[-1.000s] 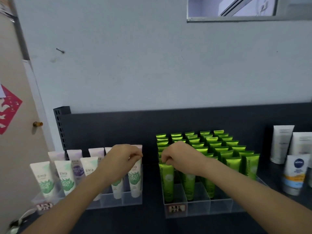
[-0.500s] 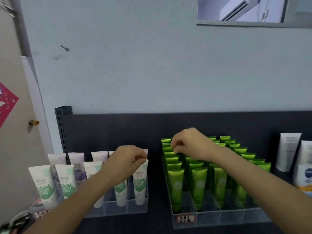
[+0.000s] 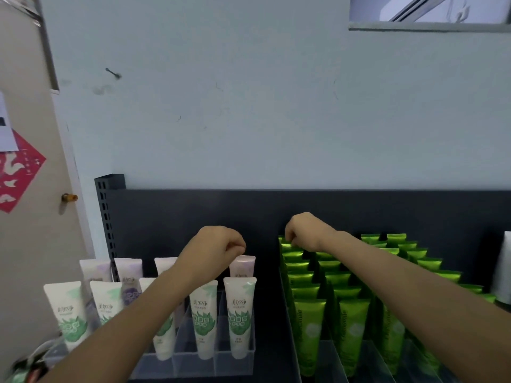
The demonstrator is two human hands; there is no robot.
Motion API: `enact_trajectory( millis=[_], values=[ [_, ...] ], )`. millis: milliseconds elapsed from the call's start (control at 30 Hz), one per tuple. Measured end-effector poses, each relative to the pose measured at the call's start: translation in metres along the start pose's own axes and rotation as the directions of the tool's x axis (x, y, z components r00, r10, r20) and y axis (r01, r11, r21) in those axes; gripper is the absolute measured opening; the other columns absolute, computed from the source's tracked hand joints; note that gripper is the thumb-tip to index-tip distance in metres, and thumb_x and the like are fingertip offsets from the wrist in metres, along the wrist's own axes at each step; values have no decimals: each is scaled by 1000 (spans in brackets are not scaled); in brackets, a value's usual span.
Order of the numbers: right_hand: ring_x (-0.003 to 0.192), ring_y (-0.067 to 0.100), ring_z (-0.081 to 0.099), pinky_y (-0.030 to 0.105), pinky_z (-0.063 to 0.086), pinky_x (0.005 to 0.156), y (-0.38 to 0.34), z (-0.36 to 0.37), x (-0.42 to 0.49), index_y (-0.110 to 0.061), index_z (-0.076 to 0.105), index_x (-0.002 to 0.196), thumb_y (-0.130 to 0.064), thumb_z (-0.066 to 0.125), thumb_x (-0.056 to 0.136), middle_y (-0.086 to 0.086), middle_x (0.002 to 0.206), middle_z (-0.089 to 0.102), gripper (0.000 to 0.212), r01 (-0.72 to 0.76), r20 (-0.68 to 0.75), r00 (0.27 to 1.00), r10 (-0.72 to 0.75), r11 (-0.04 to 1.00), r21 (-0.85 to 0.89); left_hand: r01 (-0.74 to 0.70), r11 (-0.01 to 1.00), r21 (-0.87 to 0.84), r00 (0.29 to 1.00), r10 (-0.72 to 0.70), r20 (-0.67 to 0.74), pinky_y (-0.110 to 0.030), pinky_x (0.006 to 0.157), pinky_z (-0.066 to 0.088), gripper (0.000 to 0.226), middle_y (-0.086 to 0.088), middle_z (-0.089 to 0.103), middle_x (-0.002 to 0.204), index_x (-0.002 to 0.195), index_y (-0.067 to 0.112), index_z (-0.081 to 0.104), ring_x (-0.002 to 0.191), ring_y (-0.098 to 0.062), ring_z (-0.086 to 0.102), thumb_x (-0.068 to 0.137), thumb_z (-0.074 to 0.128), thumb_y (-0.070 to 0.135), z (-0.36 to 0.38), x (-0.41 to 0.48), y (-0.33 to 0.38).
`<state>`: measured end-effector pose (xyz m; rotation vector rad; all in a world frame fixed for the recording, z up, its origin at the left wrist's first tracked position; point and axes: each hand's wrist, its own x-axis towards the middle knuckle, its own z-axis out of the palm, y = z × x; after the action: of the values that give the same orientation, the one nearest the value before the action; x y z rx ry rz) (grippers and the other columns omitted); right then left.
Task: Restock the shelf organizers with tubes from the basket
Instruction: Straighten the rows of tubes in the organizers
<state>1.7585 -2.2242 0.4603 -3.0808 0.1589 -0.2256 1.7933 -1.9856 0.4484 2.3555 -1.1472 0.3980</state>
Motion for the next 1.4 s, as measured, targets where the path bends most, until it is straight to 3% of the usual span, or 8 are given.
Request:
enact_trajectory(
  millis=[233, 333, 467, 600, 867, 1033, 1200, 1400],
  values=[
    [93, 26, 64, 37, 55, 84, 0, 2, 0, -12, 72, 99, -3, 60, 85, 8, 107, 67, 21, 25, -10, 1000, -25, 1000, -1, 18, 1000, 15, 1000, -18, -7, -26, 79, 53, 16, 11, 69, 93, 97, 21, 73, 82, -3, 61, 92, 57, 23, 0, 4, -2],
    [89, 29, 64, 37, 55, 75, -10, -5, -6, -8, 69, 95, -7, 59, 86, 11, 101, 67, 14, 15, -44, 999, -17, 999, -48, 27, 999, 41, 1000, -27, -6, -26, 80, 53, 16, 10, 69, 95, 98, 21, 72, 83, -3, 61, 92, 57, 23, -10, 2, -6],
    [100, 24, 60, 36, 51, 84, -52, -21, -14, -11, 67, 108, -20, 63, 88, 8, 107, 66, 23, 150, -127, 980, -151, 989, -18, 65, 986, 152, 997, -71, 35, -32, 83, 53, 18, 6, 68, 102, 106, 23, 68, 88, -9, 62, 92, 57, 24, -27, 3, -27],
    [97, 18, 60, 29, 49, 83, -91, -16, -18, -12, 65, 114, -25, 61, 89, 4, 110, 66, 28, 259, -32, 966, -258, 965, 36, 111, 960, 258, 968, -163, 190, -35, 86, 53, 30, 3, 66, 111, 117, 21, 63, 96, -15, 62, 88, 63, 28, -34, 5, -54],
    [94, 24, 62, 38, 55, 81, -113, 5, -11, -12, 67, 105, -10, 59, 86, 8, 105, 66, 20, 145, 62, 988, -140, 985, -94, 34, 951, 308, 949, -127, 289, -28, 66, 48, 10, 3, 64, 89, 90, 20, 71, 80, -17, 62, 87, 61, 20, -21, 5, -63],
    [92, 26, 62, 38, 56, 78, -116, 10, -11, -12, 67, 102, -2, 54, 86, 9, 103, 65, 23, 91, 14, 996, -90, 993, -70, 35, 955, 294, 965, -109, 237, -33, 78, 55, 16, 1, 69, 97, 100, 21, 71, 84, -16, 64, 89, 61, 24, -17, 6, -65],
    [91, 26, 62, 36, 56, 75, -116, 13, -10, -12, 67, 101, -1, 54, 86, 9, 103, 64, 22, 79, -1, 997, -79, 995, -60, 32, 972, 232, 973, -83, 214, -28, 74, 52, 17, 2, 70, 100, 102, 20, 71, 85, -13, 64, 89, 63, 25, -14, 4, -71],
    [99, 23, 60, 35, 54, 84, -118, 5, -14, -11, 63, 116, -15, 63, 87, 7, 110, 63, 29, 98, -61, 993, -98, 995, 10, 8, 980, 199, 965, -60, 254, -34, 83, 54, 23, 1, 68, 105, 107, 17, 69, 93, -15, 63, 86, 66, 27, -26, 6, -76]
  ],
)
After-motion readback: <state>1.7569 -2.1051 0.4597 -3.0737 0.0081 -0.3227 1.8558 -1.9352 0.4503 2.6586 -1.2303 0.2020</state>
